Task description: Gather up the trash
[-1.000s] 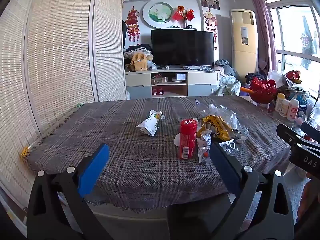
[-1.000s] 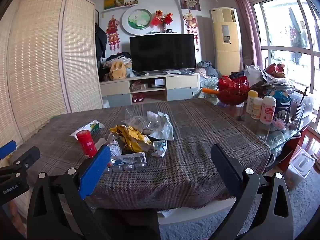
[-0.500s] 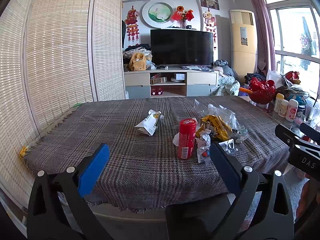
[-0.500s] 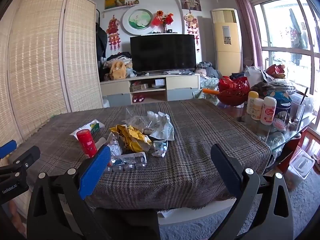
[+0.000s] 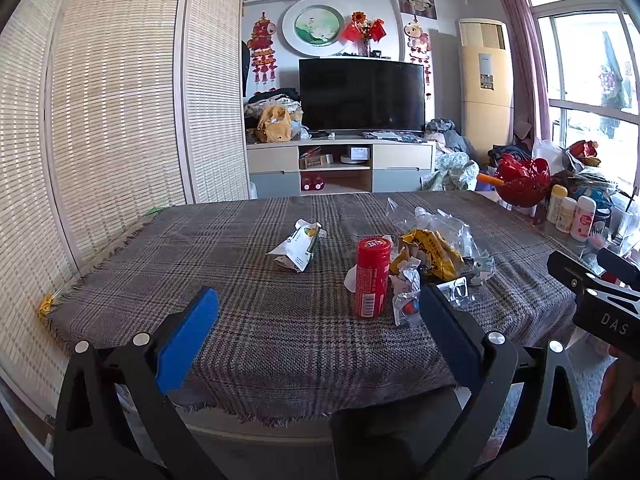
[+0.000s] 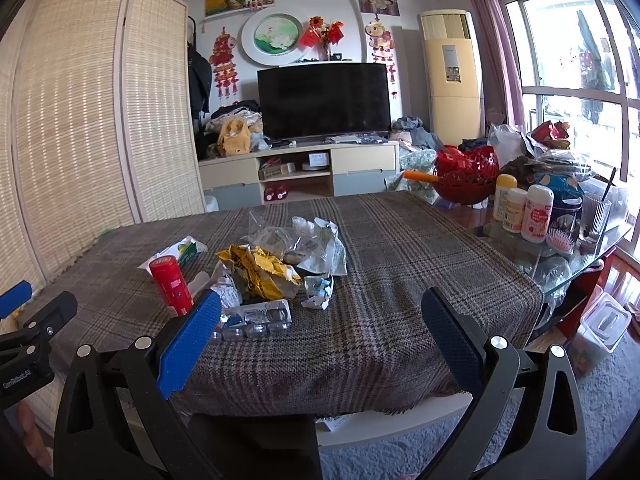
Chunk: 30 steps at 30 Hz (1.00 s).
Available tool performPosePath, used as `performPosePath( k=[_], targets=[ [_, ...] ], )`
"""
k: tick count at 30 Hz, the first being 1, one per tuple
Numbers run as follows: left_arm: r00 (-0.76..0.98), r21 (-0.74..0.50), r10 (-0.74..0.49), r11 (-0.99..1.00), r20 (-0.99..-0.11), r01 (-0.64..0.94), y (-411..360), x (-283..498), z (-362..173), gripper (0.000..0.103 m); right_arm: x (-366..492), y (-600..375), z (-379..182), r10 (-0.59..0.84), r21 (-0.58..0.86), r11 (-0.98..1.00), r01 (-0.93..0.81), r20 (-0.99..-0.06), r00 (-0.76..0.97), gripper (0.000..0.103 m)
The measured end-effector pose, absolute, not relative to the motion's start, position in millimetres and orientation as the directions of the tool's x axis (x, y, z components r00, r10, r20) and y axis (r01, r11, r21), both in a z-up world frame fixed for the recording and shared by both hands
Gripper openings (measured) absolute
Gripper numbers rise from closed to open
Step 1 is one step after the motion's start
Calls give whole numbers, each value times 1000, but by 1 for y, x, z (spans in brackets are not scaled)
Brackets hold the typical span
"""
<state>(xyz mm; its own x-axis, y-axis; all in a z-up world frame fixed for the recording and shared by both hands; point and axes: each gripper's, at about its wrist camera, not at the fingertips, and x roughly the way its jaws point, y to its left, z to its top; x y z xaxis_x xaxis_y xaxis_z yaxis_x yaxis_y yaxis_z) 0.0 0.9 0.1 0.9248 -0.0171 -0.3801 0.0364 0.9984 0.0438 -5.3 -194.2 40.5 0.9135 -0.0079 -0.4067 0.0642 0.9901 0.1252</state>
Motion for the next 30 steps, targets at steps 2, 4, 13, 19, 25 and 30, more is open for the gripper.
performPosePath(
  k=[2,4,13,19,25,30],
  targets=[
    [925,47,-18,998,-379,39,0,-1,1,95,-5,-195,40,-7,129,990,65,-408,913,100],
    [925,48,-17,998,-381,38,-1,0,0,95,-5,-195,40,-8,128,990,65,-406,914,100],
    [924,52,-13,998,-381,35,-1,0,-2,95,-5,-196,39,-6,131,989,65,-406,914,100],
    [923,53,-13,998,-385,36,-2,0,-3,95,-5,-196,38,-7,132,989,66,-409,913,100],
    [922,53,-13,998,-388,37,-3,1,-4,95,-4,-195,38,-6,133,989,67,-411,911,100],
    [921,50,-9,998,-391,31,-2,2,-4,95,-3,-195,37,-1,138,988,63,-413,911,100]
  ],
)
